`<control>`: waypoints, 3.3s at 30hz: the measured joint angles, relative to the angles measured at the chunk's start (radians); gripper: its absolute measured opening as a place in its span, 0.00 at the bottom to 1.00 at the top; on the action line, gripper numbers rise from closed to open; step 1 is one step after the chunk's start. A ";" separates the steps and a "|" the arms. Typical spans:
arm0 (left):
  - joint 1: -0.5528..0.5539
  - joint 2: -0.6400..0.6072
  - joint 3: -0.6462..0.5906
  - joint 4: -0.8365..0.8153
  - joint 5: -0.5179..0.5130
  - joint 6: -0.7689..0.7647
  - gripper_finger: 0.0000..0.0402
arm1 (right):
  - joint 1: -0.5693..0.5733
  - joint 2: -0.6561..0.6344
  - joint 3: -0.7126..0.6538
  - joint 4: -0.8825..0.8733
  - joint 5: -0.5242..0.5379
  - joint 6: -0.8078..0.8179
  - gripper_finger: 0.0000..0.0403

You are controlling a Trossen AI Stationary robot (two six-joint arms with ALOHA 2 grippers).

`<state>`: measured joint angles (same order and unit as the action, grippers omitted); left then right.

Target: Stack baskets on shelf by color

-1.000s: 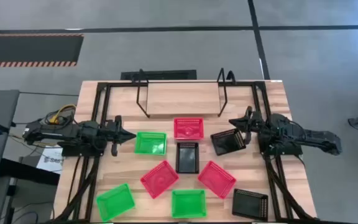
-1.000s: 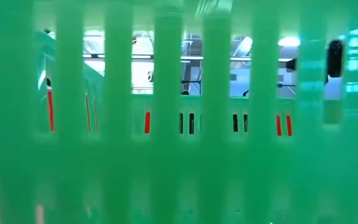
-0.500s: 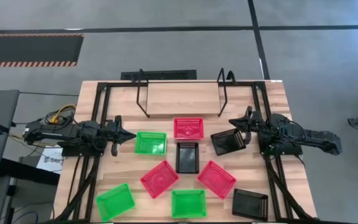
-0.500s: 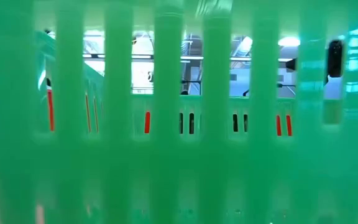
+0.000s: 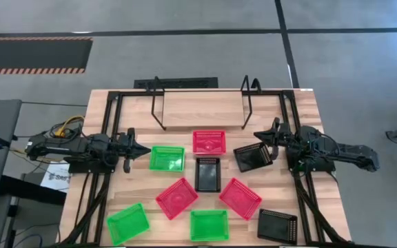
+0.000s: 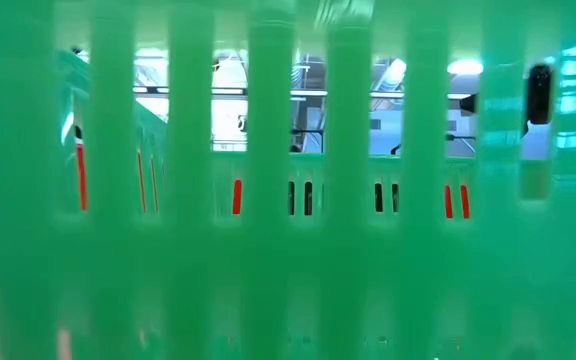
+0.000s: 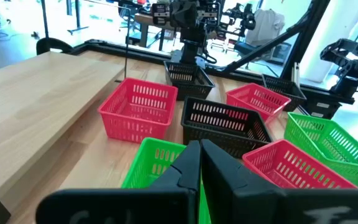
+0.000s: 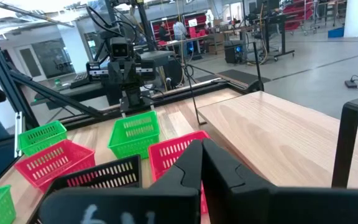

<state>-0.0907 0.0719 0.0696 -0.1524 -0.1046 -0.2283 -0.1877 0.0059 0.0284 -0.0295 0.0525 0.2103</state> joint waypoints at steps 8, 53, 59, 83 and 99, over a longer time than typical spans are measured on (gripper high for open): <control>0.000 0.000 0.000 0.000 0.000 0.000 0.00 | 0.000 0.000 0.000 0.000 0.000 0.000 0.07; 0.000 0.000 -0.001 0.015 -0.084 -0.011 0.00 | 0.000 0.000 0.000 0.000 0.000 0.000 0.07; 0.000 0.000 -0.004 0.096 -0.199 -0.240 0.00 | 0.000 0.000 -0.001 0.012 0.000 0.000 0.07; 0.000 0.000 0.000 0.024 -0.221 -0.702 0.00 | 0.002 0.000 -0.002 0.402 0.000 0.257 0.08; 0.000 0.000 0.000 0.295 -0.237 -0.350 0.09 | 0.006 0.006 0.098 0.363 0.023 0.305 0.17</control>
<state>-0.0906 0.0715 0.0692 0.1423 -0.3416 -0.5780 -0.1822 0.0119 0.1260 0.3333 0.0759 0.5149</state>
